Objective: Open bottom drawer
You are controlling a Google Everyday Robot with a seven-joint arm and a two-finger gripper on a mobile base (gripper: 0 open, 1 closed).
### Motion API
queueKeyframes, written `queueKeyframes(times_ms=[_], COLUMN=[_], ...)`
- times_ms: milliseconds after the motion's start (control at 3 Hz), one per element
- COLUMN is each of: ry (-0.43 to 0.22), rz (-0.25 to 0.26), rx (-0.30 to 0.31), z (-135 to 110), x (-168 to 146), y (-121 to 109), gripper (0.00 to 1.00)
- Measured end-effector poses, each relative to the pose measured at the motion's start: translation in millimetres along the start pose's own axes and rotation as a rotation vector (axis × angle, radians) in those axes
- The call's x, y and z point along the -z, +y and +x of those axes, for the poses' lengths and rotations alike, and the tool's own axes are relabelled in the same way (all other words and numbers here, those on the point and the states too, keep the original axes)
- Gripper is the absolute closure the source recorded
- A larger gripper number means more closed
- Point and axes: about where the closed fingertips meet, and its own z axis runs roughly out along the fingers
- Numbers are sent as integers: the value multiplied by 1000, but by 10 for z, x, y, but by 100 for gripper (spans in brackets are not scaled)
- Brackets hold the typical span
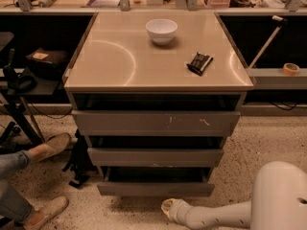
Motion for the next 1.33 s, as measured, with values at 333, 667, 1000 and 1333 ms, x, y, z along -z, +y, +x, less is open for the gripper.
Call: queueKeyframes(times_ms=[333, 667, 1000, 1333], ry=[0, 0, 0, 0], rz=[0, 0, 0, 0], rx=[0, 0, 0, 0], z=[0, 0, 0, 0], x=[0, 0, 0, 0], y=[0, 0, 0, 0], gripper=[35, 12, 0, 0])
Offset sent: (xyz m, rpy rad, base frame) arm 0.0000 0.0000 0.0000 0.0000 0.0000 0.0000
